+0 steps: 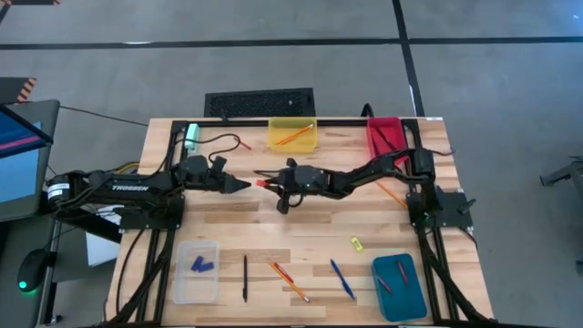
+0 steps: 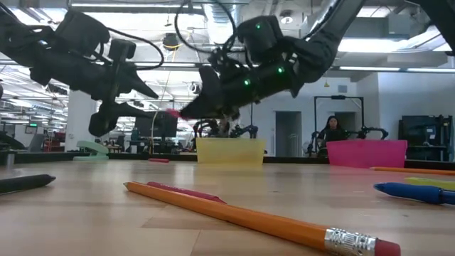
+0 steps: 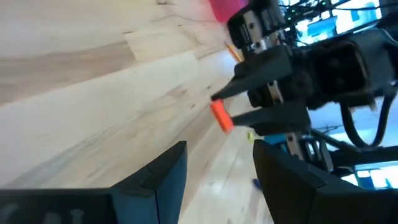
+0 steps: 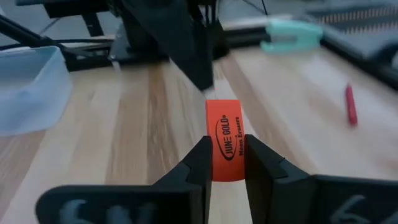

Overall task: Sort crayons/erasers/pens/pencils in bins
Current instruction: Put the orange eraser into the transparent bin

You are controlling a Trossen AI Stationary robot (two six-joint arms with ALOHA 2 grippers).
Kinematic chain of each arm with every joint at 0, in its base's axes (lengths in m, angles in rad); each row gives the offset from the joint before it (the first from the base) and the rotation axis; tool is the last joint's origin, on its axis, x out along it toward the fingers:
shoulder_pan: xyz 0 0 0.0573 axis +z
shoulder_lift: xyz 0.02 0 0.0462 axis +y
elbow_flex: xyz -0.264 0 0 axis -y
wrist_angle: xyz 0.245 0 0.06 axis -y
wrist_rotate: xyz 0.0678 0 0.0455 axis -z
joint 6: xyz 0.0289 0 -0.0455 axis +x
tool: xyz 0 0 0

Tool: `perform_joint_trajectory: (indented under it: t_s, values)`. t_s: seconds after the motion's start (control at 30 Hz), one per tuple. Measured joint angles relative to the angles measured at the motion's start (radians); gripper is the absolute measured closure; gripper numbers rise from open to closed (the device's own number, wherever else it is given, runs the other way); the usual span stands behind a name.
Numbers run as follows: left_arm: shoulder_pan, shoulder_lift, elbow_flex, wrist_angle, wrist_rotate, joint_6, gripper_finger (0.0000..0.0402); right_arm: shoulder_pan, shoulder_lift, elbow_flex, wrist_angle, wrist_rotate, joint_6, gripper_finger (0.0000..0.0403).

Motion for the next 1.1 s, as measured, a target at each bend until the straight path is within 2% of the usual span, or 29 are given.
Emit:
perform_joint_trajectory:
  t_s: [0.2,0.4,0.83,0.97,1.1]
  values:
    - [-0.013,0.000,0.000,0.062,0.007,-0.029,0.0225,0.027,-0.001,0.067,-0.020,0.007,-0.126,0.0326]
    - [-0.032,0.000,0.000,0.091,-0.002,-0.024,0.0229,0.034,-0.001,0.101,-0.048,0.008,-0.177,0.0326]
    - [-0.038,0.000,0.000,0.117,-0.016,0.018,0.0342,0.034,-0.002,0.101,-0.043,0.017,-0.196,0.0326]
    - [-0.037,0.000,0.000,0.119,-0.013,0.017,0.0351,0.034,-0.002,0.101,-0.039,0.017,-0.198,0.0326]
    - [-0.040,0.000,0.000,0.119,-0.008,0.017,0.0342,0.034,-0.002,0.101,-0.037,0.017,-0.197,0.0326]
